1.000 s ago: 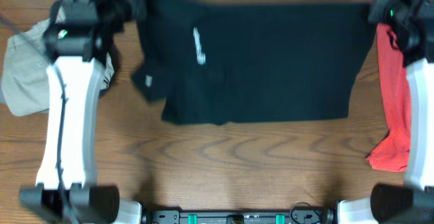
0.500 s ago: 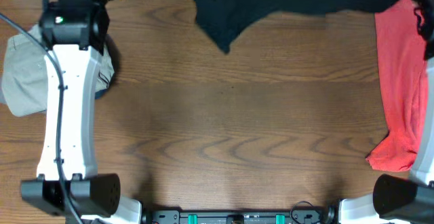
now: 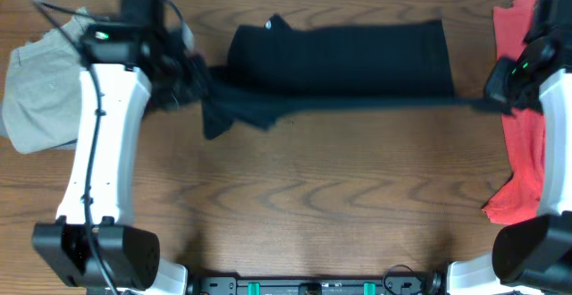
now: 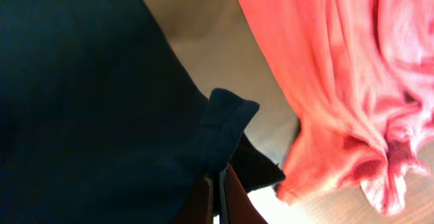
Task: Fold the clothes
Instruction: 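Lift the black shirt with both grippers and fold it forward in half, then lower the folded shirt onto the table and release both grippers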
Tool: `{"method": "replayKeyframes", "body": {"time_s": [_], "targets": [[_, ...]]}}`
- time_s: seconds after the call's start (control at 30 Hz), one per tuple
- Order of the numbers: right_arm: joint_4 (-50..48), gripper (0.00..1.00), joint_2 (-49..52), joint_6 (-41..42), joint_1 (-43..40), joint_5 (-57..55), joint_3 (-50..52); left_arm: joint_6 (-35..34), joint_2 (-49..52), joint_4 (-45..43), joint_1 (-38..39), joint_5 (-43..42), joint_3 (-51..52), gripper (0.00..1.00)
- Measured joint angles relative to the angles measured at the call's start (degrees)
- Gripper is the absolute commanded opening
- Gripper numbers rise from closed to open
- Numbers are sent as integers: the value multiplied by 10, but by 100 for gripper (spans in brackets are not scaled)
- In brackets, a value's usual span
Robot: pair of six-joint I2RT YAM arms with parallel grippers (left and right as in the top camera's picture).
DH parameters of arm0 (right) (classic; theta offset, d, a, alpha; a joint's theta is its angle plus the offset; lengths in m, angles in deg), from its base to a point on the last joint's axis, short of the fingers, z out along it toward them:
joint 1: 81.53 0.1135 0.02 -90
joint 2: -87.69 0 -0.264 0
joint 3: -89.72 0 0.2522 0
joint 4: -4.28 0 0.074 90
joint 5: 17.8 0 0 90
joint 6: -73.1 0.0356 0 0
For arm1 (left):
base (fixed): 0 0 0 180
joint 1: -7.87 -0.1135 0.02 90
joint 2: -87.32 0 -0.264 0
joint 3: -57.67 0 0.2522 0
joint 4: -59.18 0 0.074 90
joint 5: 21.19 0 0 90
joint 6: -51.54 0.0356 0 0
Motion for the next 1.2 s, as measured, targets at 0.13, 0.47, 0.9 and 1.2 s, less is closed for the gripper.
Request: {"method": "replayKeyframes", "body": {"time_s": [0.13, 0.47, 0.9, 1.2], "targets": [[9, 1, 3, 10, -1, -22, 88, 0, 0, 18, 28, 2, 125, 7], [50, 1, 4, 64, -17, -58, 202, 17, 1, 29, 34, 2, 322, 6], [100, 1, -23, 104, -30, -73, 230, 10, -135, 44, 34, 2, 350, 7], [-116, 1, -49, 35, -30, 19, 233, -19, -139, -139, 32, 5, 350, 6]]}}
